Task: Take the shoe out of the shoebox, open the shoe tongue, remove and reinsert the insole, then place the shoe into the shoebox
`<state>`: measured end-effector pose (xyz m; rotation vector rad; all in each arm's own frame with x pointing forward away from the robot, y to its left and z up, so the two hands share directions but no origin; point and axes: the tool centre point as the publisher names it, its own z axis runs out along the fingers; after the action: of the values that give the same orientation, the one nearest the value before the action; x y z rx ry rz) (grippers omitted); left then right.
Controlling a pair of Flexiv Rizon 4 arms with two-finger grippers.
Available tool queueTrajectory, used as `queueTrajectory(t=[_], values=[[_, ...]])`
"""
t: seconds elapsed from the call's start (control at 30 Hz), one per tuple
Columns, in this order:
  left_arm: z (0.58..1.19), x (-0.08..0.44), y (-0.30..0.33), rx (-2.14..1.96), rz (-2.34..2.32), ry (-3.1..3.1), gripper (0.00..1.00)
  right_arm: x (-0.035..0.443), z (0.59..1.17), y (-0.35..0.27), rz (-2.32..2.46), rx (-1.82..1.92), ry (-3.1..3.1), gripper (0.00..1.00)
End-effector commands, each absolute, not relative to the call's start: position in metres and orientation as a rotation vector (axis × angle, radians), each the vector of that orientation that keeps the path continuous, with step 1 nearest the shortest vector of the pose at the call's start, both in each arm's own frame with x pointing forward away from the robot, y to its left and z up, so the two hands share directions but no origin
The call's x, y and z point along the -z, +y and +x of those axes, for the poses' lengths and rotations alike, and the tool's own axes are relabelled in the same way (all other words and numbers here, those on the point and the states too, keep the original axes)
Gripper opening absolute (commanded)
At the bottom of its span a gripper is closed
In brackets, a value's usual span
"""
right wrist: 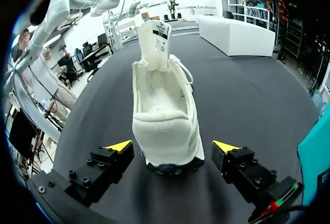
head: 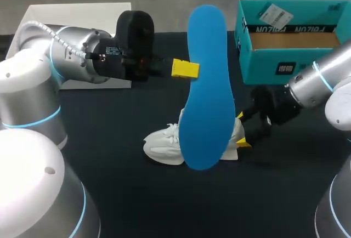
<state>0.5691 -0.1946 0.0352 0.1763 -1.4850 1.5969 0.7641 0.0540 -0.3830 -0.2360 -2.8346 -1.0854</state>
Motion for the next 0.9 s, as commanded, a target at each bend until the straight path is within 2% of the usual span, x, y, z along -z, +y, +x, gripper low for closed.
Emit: queueTrajectory(t=[0.03, 0.9], values=[[0.568, -0.034, -0.195, -1.598, 0.177, -1.484, 0.0, 0.368, 0.754, 0.059, -0.272, 0.852, -2.937, 1.0], [0.568, -0.034, -0.195, -1.598, 0.177, -1.484, 0.0, 0.318, 0.745, 0.061, -0.354, 0.236, -2.956, 1.0]])
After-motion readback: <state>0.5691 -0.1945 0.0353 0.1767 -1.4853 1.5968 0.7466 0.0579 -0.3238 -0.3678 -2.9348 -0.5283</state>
